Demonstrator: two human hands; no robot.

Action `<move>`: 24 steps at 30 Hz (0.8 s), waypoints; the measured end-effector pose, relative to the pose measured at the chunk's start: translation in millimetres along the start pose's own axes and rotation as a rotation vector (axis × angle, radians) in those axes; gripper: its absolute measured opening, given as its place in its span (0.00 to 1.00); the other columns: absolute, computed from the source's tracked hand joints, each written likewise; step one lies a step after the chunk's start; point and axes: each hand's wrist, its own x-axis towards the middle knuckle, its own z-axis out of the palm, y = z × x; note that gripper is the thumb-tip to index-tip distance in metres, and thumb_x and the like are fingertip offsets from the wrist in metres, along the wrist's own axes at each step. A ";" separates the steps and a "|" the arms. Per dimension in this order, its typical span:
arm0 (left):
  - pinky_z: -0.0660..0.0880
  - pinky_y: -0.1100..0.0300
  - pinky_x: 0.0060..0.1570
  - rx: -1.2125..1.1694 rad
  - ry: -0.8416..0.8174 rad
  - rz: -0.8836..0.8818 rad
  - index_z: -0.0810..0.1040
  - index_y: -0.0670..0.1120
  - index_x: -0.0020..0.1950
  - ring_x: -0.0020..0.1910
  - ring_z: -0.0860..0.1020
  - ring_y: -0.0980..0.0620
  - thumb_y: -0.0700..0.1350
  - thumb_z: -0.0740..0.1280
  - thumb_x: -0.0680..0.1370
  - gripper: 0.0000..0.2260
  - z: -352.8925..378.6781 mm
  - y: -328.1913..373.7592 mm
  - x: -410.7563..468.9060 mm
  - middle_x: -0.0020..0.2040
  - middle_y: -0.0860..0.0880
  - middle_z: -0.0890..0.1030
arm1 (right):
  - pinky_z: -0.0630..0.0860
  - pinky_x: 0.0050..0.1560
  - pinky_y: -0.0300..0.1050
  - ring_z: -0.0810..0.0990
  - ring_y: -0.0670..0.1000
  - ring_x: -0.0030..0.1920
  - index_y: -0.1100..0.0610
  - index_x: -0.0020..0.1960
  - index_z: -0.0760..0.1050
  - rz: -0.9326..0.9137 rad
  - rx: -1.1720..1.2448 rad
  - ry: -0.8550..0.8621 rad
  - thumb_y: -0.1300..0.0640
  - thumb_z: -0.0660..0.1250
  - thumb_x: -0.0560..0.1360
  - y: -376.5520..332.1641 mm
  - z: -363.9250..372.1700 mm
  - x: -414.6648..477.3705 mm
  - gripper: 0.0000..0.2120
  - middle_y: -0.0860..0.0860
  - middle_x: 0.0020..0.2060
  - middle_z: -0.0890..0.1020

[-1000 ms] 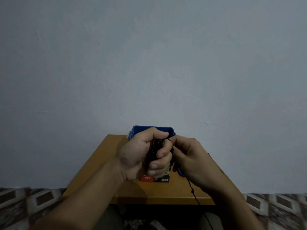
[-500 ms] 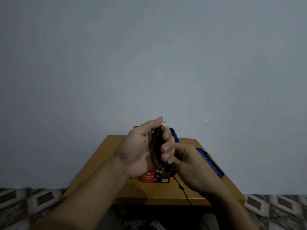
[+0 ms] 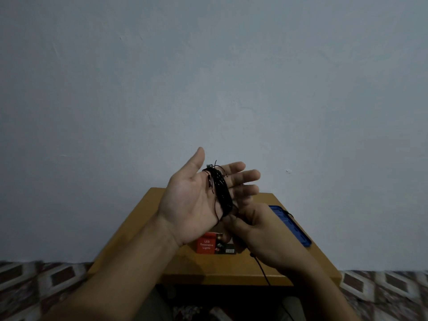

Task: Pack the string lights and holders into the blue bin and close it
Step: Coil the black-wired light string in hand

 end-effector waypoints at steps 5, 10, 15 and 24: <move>0.74 0.48 0.64 0.060 0.008 0.037 0.68 0.37 0.70 0.57 0.80 0.41 0.50 0.64 0.78 0.25 0.6 -0.3 0.5 0.62 0.37 0.80 | 0.66 0.29 0.35 0.69 0.42 0.25 0.56 0.37 0.76 -0.009 0.022 0.031 0.55 0.62 0.83 -2.3 -1.2 0.4 0.16 0.49 0.25 0.75; 0.77 0.50 0.61 0.102 0.154 0.109 0.67 0.34 0.71 0.55 0.82 0.42 0.37 0.66 0.75 0.25 3.2 -3.8 3.1 0.60 0.36 0.82 | 0.66 0.28 0.29 0.73 0.38 0.25 0.59 0.45 0.80 0.023 -0.009 0.028 0.55 0.62 0.83 -4.0 -3.3 1.4 0.12 0.40 0.24 0.77; 0.79 0.52 0.60 0.129 0.219 0.127 0.65 0.36 0.72 0.57 0.82 0.42 0.35 0.72 0.72 0.30 3.5 -4.9 5.3 0.60 0.38 0.82 | 0.66 0.28 0.29 0.73 0.38 0.25 0.60 0.45 0.79 0.040 -0.026 0.035 0.54 0.62 0.83 -5.3 -4.3 1.0 0.13 0.41 0.24 0.77; 0.78 0.52 0.59 0.235 0.304 0.152 0.68 0.38 0.69 0.58 0.83 0.42 0.32 0.56 0.83 0.14 2.5 -9.3 9.4 0.57 0.39 0.84 | 0.66 0.27 0.28 0.73 0.37 0.24 0.62 0.46 0.79 0.056 -0.004 0.022 0.54 0.62 0.83 -6.8 -4.7 0.9 0.14 0.40 0.24 0.77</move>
